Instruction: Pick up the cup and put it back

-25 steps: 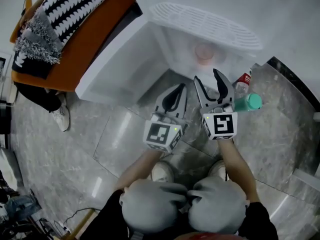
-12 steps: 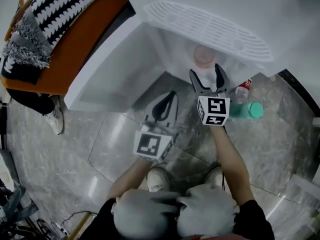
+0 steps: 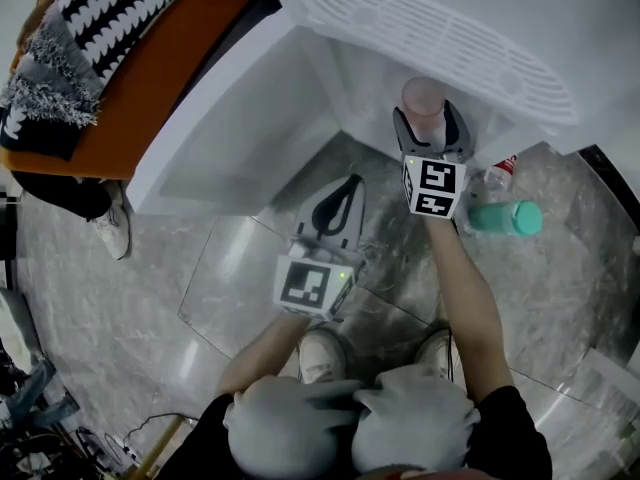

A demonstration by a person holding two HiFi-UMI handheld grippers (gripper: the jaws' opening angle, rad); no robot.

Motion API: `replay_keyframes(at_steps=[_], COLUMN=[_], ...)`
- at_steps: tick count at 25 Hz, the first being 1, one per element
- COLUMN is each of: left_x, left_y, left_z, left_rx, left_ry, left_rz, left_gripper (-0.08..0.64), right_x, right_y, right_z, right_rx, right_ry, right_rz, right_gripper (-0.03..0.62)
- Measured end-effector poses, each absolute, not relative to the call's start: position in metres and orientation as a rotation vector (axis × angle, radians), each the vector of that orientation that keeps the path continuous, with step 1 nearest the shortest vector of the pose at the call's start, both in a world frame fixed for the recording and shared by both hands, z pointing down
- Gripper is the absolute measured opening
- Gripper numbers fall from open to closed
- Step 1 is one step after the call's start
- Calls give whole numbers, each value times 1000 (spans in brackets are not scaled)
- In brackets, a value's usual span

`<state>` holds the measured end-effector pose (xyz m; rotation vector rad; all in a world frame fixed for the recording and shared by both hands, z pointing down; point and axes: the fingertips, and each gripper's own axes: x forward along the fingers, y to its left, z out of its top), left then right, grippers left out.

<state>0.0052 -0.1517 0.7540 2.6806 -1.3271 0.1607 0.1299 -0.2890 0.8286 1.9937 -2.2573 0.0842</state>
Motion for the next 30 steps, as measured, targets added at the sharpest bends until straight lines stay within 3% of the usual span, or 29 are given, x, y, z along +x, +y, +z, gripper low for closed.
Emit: replay_keyframes(at_steps=[12, 30], left_x=[-3, 4], left_y=[-145, -137], left_z=[757, 733], left_rx=[2710, 2779], left_ry=[-1349, -1372], left_rz=[192, 208], left_gripper=[14, 14], right_x=[131, 80], right_y=[-300, -155], right_z=[831, 734], right_rx=[1982, 1739], right_ry=[-2212, -2581], right_rz=[121, 158], right_gripper=[368, 368])
